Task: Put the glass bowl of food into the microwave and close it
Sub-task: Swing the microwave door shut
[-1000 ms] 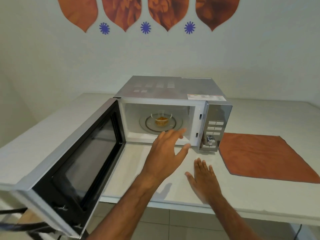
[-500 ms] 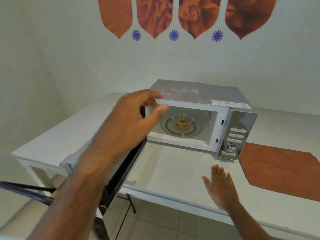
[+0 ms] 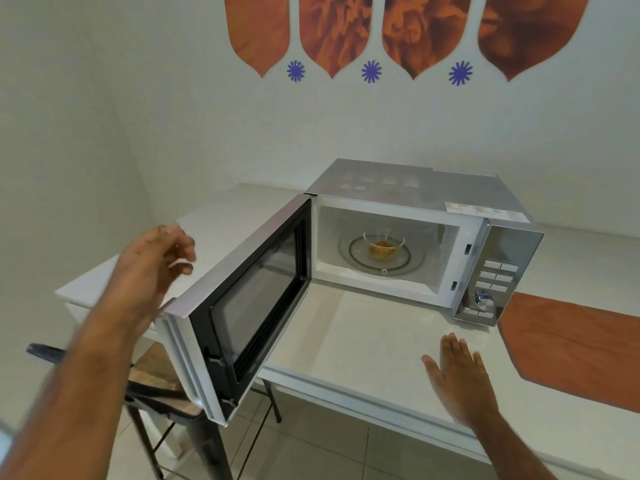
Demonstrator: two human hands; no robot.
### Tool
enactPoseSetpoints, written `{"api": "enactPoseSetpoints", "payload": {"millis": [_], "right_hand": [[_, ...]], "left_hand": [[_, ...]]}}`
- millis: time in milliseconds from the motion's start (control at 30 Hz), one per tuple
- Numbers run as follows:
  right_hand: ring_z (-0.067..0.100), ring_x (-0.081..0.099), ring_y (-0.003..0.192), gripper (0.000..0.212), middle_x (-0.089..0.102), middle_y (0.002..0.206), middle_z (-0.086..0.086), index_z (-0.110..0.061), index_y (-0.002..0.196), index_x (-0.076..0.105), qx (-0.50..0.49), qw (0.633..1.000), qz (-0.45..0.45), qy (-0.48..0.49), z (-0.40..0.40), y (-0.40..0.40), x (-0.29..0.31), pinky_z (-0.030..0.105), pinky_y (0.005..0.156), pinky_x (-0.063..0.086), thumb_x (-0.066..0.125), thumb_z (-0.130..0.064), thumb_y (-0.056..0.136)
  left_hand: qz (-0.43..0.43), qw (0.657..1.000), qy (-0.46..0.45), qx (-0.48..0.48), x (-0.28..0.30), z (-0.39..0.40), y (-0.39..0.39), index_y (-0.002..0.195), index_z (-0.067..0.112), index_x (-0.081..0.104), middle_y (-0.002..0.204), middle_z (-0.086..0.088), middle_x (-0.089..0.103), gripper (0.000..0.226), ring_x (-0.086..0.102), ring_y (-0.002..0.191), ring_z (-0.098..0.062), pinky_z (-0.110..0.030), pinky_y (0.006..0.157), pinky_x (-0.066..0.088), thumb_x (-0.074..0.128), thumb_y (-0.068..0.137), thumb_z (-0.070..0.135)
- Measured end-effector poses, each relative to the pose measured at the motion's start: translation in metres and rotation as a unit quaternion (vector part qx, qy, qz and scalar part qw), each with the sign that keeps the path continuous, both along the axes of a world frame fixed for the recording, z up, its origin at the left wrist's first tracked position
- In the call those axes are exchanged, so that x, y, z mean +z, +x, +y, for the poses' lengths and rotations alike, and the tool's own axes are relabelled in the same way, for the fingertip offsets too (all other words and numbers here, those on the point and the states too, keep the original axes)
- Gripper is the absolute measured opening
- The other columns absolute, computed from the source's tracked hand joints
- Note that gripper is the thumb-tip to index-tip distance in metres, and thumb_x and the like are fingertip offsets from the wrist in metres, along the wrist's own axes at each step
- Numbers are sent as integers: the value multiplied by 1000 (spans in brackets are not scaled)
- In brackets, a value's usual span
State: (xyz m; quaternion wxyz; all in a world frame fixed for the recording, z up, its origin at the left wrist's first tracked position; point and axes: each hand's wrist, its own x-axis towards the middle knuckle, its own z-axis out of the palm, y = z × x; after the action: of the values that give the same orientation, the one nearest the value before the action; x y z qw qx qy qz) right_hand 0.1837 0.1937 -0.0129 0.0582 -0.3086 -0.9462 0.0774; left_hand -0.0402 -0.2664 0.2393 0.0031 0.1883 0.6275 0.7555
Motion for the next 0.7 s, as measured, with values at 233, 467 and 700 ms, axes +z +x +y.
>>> {"api": "enactPoseSetpoints", "payload": {"millis": [233, 467, 700], "right_hand": [[25, 8, 161, 82, 8, 174, 9, -8, 164, 9, 0, 1000, -4, -9, -1, 0, 2, 46, 131, 7, 18, -63, 102], [24, 9, 160, 82, 11, 174, 8, -9, 164, 13, -1, 1000, 5, -13, -1, 0, 2, 45, 130, 7, 19, -63, 102], [23, 11, 160, 79, 15, 173, 8, -10, 163, 17, -4, 1000, 19, -24, -3, 1, 3, 44, 130, 7, 24, -62, 103]], "left_hand": [[-62, 996, -6, -56, -57, -13, 13, 78, 18, 65, 82, -3, 62, 55, 53, 76, -22, -38, 73, 43, 76, 75, 71], [-68, 995, 3, -68, -65, -3, 42, 68, 22, 61, 67, 3, 54, 62, 51, 55, -10, -17, 52, 46, 81, 58, 80], [-52, 991, 8, -123, -71, 20, 60, 65, 15, 54, 66, -6, 49, 71, 48, 54, -16, -27, 47, 35, 81, 60, 80]]}}
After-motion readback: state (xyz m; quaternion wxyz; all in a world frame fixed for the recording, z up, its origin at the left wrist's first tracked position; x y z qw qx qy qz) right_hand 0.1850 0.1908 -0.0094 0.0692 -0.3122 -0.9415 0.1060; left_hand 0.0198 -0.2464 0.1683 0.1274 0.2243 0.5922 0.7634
